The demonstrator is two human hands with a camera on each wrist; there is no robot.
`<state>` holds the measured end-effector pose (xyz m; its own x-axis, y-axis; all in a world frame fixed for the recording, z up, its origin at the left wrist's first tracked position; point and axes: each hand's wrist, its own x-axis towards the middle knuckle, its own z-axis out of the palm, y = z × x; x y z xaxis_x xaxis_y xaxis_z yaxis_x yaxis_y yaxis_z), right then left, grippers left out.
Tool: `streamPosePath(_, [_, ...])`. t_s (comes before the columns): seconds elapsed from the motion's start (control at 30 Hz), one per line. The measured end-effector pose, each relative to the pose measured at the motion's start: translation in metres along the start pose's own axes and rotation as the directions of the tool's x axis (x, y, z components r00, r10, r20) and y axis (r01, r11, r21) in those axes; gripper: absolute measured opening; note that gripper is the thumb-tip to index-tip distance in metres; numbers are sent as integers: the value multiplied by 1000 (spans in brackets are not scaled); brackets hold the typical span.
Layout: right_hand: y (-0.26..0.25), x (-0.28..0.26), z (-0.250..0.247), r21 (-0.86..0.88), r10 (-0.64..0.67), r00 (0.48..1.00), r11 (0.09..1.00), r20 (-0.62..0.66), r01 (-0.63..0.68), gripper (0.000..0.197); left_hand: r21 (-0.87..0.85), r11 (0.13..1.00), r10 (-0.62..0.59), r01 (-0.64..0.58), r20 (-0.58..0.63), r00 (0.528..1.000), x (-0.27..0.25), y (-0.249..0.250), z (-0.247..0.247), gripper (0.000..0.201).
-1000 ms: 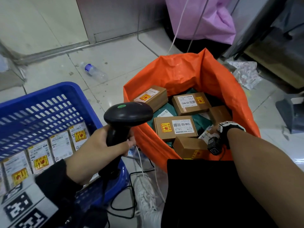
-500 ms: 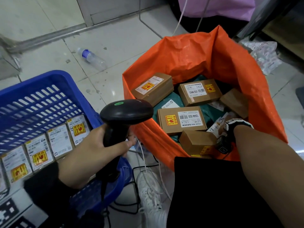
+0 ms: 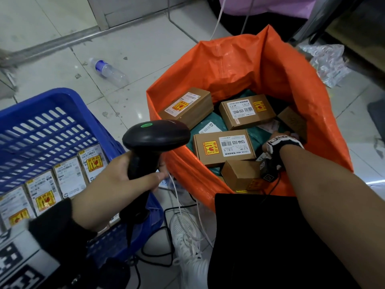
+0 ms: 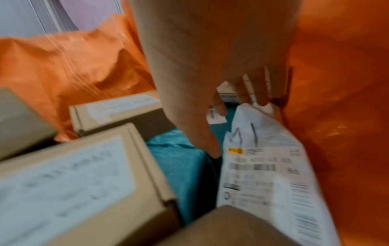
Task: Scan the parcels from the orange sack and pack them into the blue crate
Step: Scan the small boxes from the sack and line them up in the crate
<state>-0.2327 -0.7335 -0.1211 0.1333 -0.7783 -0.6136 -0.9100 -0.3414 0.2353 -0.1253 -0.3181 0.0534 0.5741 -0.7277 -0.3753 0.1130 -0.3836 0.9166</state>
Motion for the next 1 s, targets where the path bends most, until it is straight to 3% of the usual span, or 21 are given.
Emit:
streamPosePath(0.07, [-4,-10,-8,71,-96,995,993,3,95,53,1,1000,22,-22,22,1000,-2,4,-2,18])
streamPosePath(0.1, [-7,-18,-9,163,-64,998,985,21,59,49,0,999,33,-33,29,999,-3,5,-3,19])
streamPosePath(0.13, [-5,-23,-6,224,-100,990,972,102,76,47,-9,999,47,-47,31,998,-5,7,-3,18])
streamPosePath(0.17, [-6,-35,-8,161,-170,967,977,189,140,45,-20,998,64,-63,31,997,-6,9,-3,15])
streamPosePath(0.23, [-9,-50,-8,99,-235,881,972,410,213,39,-32,995,99,-98,26,995,-8,13,-2,10])
streamPosePath(0.3, [-5,-30,9,138,-217,856,975,469,172,37,-47,992,118,-117,21,993,-11,16,-1,11])
streamPosePath(0.4, [-1,-77,6,151,-208,890,976,405,159,46,-70,990,128,-126,20,992,-17,19,-2,11])
streamPosePath(0.53, [0,-105,-3,193,-215,878,971,427,144,84,-54,987,152,-152,-4,988,-26,18,-8,13])
streamPosePath(0.67, [-3,-134,-7,233,-232,838,964,494,130,39,-66,986,153,-154,-20,988,-35,20,-10,22])
streamPosePath(0.77, [1,-155,-13,289,-258,846,948,467,130,27,-75,984,159,-161,-25,987,-41,25,-13,29])
streamPosePath(0.83, [1,-155,-22,290,-262,856,947,445,139,35,-67,982,172,-174,-38,984,-46,27,-16,34])
streamPosePath(0.9, [-1,-156,-37,209,-264,860,960,436,188,70,-67,979,188,-192,-59,980,-53,31,-21,28])
streamPosePath(0.93, [-2,-157,-45,195,-287,873,954,394,226,78,-73,977,196,-201,-66,978,-57,33,-23,27])
streamPosePath(1.0, [-7,-162,-63,168,-361,881,931,305,323,72,-87,973,207,-214,-75,975,-65,38,-28,29])
